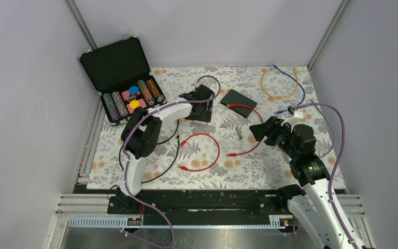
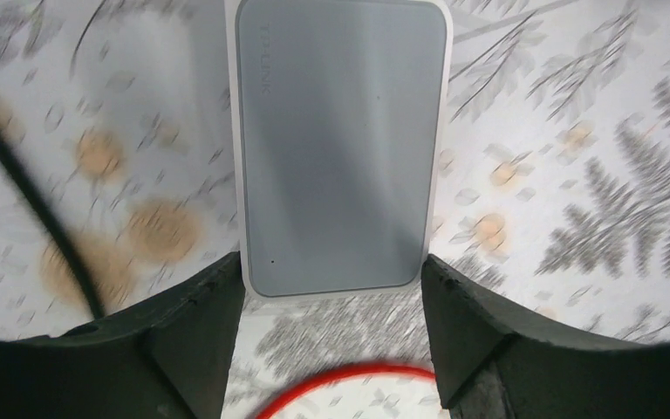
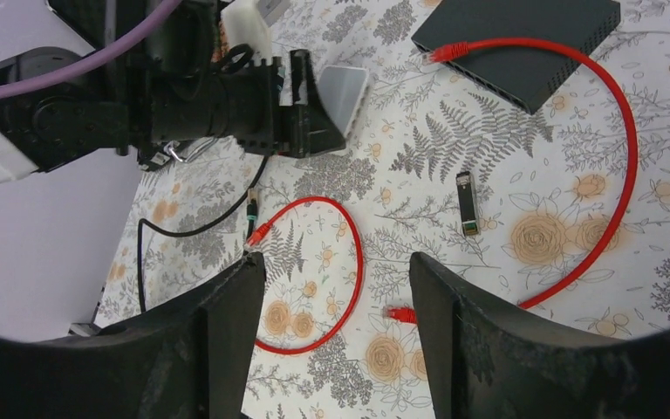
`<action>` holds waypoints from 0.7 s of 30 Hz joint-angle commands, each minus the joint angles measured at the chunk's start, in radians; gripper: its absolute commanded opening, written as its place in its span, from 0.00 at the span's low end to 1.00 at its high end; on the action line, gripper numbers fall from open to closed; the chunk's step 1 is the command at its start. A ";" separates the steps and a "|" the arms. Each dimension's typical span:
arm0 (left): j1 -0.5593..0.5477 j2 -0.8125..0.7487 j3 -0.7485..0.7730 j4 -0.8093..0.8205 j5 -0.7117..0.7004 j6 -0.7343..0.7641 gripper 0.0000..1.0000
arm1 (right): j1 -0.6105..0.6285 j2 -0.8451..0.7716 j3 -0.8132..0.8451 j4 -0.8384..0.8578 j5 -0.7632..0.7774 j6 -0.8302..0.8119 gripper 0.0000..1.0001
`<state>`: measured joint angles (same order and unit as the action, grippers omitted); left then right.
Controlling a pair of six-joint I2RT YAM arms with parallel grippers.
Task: Insert the plug into the switch port
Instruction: Pick up the switch port at the center of the board.
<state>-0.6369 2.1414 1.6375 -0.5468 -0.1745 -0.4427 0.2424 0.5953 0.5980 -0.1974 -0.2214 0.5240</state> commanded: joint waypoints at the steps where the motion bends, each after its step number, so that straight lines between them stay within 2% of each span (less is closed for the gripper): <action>1: -0.005 -0.143 -0.150 -0.021 -0.090 -0.003 0.57 | 0.007 -0.005 -0.035 0.003 0.011 0.025 0.69; 6: -0.010 -0.287 -0.353 0.107 -0.056 0.006 0.56 | 0.008 0.047 -0.039 0.016 -0.038 0.061 0.69; 10: -0.010 -0.316 -0.376 0.084 -0.045 -0.003 0.58 | 0.008 0.079 -0.068 0.070 -0.061 0.090 0.69; 14: -0.010 -0.322 -0.394 0.078 -0.099 0.003 0.79 | 0.017 0.128 -0.074 0.096 -0.101 0.123 0.71; 17: -0.010 -0.301 -0.370 0.089 -0.101 0.026 0.88 | 0.023 0.123 -0.074 0.082 -0.100 0.123 0.71; 18: -0.010 -0.290 -0.356 0.088 -0.106 0.031 0.95 | 0.023 0.114 -0.074 0.075 -0.096 0.119 0.72; 19: -0.012 -0.277 -0.342 0.089 -0.109 0.037 0.98 | 0.023 0.105 -0.072 0.067 -0.093 0.114 0.72; 21: -0.012 -0.252 -0.321 0.088 -0.116 0.050 0.98 | 0.023 0.087 -0.070 0.046 -0.087 0.103 0.73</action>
<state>-0.6437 1.8694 1.2572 -0.4984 -0.2459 -0.4244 0.2562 0.7197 0.5182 -0.1631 -0.2977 0.6300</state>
